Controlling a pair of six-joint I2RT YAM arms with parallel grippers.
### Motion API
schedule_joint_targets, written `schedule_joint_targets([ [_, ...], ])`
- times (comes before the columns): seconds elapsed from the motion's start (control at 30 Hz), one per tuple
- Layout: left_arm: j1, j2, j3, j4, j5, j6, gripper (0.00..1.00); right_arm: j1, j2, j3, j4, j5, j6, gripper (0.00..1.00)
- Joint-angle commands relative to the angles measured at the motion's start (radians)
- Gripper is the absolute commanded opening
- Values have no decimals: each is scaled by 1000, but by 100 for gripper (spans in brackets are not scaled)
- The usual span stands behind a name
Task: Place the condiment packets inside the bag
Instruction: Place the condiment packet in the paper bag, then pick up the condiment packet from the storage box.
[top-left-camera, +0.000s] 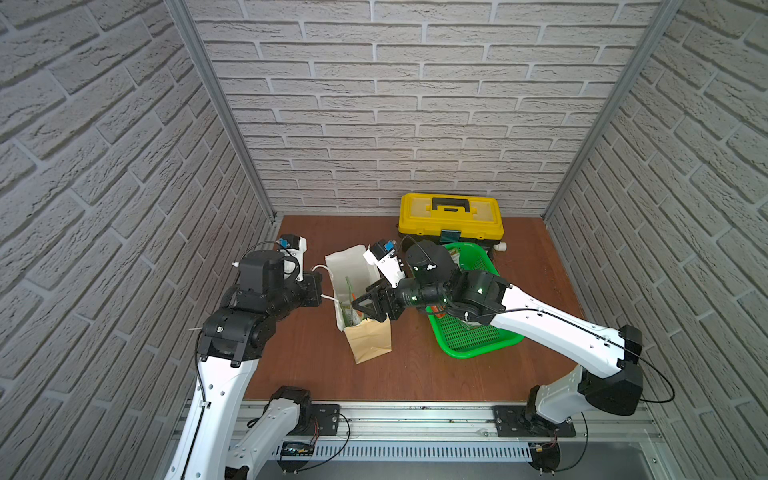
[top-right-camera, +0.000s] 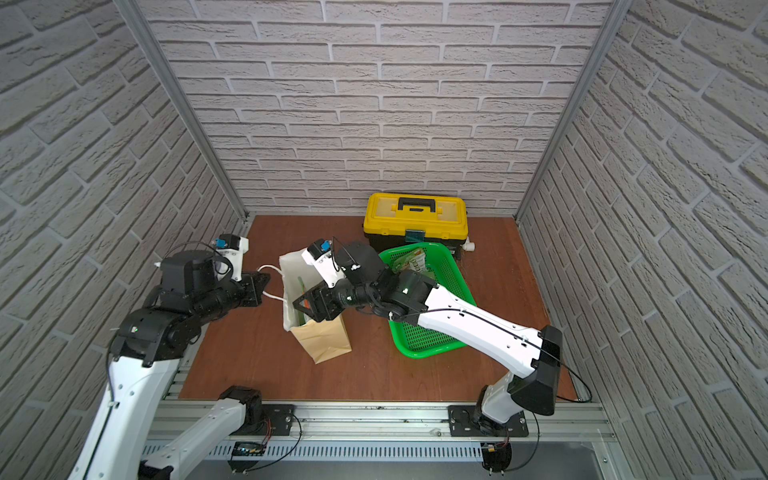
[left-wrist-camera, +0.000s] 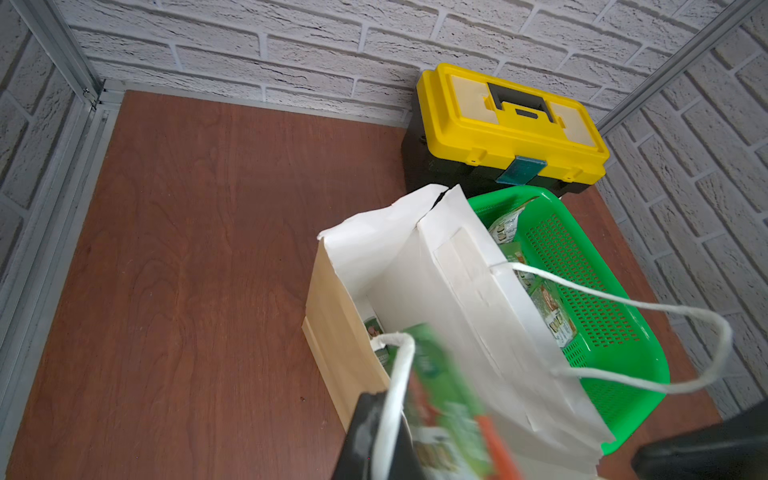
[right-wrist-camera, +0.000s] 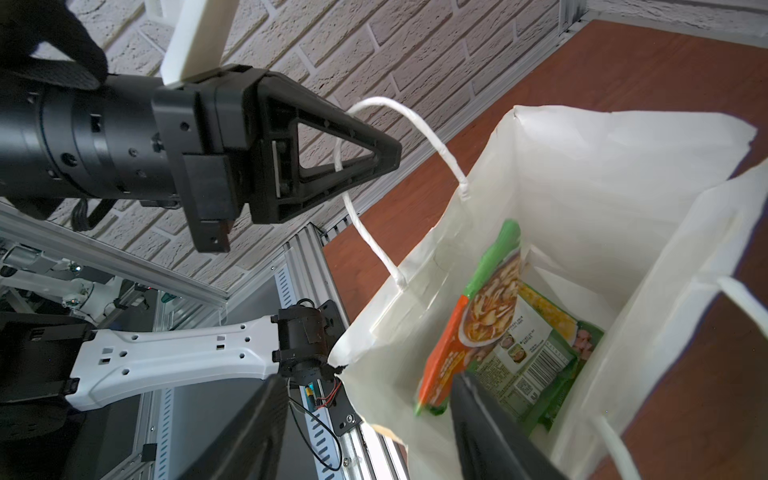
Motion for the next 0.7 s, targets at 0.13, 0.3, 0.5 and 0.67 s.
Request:
schedule_joint_targets([
  [0.13, 7, -6, -2, 4, -14, 9, 7, -87, -254, -128, -45, 190, -34, 74],
  [0.3, 7, -5, -4, 7, -19, 9, 7, -241, -396, -341, -90, 270, -20, 74],
  [0.5, 8, -2, -2, 8, -16, 8, 7, -318, -380, -532, -207, 513, -50, 74],
  [0.67, 9, -2, 0, 6, -18, 8, 7, -338, -284, -612, -250, 613, -57, 74],
])
